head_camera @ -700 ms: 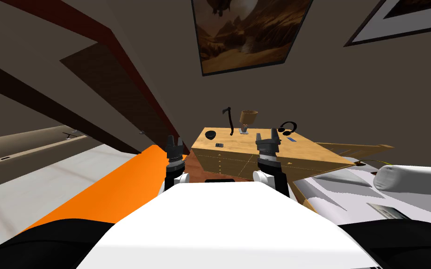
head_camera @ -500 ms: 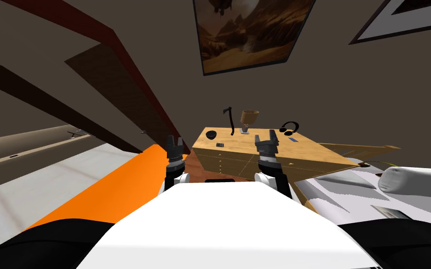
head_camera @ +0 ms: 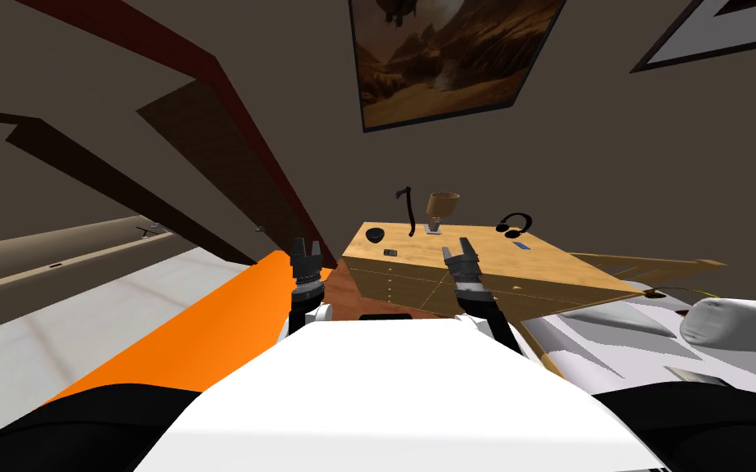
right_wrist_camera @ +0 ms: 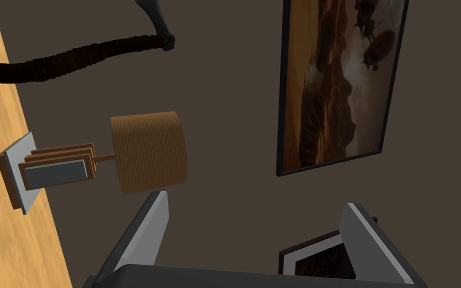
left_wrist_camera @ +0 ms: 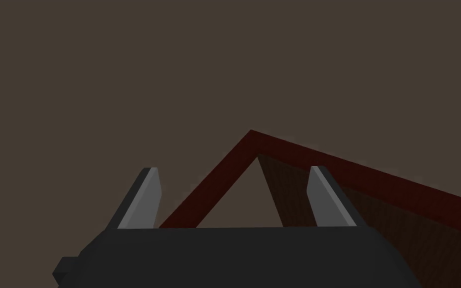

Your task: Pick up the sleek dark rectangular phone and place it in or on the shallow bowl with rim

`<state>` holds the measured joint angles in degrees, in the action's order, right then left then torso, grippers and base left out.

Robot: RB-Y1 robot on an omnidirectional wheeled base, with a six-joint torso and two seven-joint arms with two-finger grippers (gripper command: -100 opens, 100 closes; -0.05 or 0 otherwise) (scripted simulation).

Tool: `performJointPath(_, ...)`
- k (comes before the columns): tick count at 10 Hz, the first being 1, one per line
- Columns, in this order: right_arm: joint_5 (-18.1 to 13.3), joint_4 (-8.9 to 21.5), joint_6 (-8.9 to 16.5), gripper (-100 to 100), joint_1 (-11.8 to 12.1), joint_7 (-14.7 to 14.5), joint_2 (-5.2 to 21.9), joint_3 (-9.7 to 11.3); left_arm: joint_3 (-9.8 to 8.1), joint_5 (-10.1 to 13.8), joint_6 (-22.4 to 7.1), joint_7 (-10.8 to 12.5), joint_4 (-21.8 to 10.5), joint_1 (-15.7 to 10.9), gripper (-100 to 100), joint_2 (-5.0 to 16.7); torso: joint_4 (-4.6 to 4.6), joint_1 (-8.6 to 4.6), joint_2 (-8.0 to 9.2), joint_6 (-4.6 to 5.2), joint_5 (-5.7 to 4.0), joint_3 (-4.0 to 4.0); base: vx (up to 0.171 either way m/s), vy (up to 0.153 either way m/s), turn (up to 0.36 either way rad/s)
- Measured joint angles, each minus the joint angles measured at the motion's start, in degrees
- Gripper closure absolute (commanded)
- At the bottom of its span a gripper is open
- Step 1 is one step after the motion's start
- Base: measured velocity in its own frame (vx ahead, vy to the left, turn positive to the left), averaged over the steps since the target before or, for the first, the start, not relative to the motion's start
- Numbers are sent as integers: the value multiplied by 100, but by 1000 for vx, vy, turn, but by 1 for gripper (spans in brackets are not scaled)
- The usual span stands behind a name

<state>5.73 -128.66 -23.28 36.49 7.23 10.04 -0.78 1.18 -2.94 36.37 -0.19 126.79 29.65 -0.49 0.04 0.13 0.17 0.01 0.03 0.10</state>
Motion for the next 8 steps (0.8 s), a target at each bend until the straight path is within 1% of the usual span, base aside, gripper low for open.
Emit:
performJointPath(1, -58, 91, -37, -100, 152, -15, 138, 103, 0, 0, 0, 0, 0, 0, 0, 0, 0, -1, 2, -1, -1, 1, -33, 36, 33)
performJointPath(2, -59, 147, -10, -100, 169, 2, 301, 98, 0, 0, 0, 0, 0, 0, 0, 0, 0, -2, -3, -1, 0, -1, -40, 44, 76)
performJointPath(3, -74, 240, 1, -100, 302, 40, 474, 122, 0, 0, 0, 0, 0, 0, 0, 0, 0, 1, 0, -1, 0, 0, -38, 38, 26)
performJointPath(4, -78, 286, 9, -100, 371, 71, 653, 130, 0, 0, 0, 0, 0, 0, 0, 0, 0, -1, -1, 0, 0, 0, -39, 49, 73)
performJointPath(5, -82, 394, 42, -100, 470, 124, 861, 129, 0, 0, 0, 0, 0, 0, 0, 0, 0, 2, 0, -1, 0, 0, -45, 44, 39)
performJointPath(6, -102, 470, 65, -100, 509, 144, 1033, 160, 0, 0, 0, 0, 0, 0, 0, 0, 0, 1, 1, 0, 0, 0, -59, 54, 77)
performJointPath(7, -145, 504, 81, -100, 717, 157, 1201, 223, 0, 0, 0, 0, 0, 0, 0, 0, 1, 5, 7, 0, 1, 4, -48, 42, 31)
performJointPath(8, -159, 563, 96, -100, 780, 176, 1382, 246, 0, 0, 0, 0, 0, 0, 0, 0, 2, 0, 4, 0, 1, 3, -44, 62, 85)
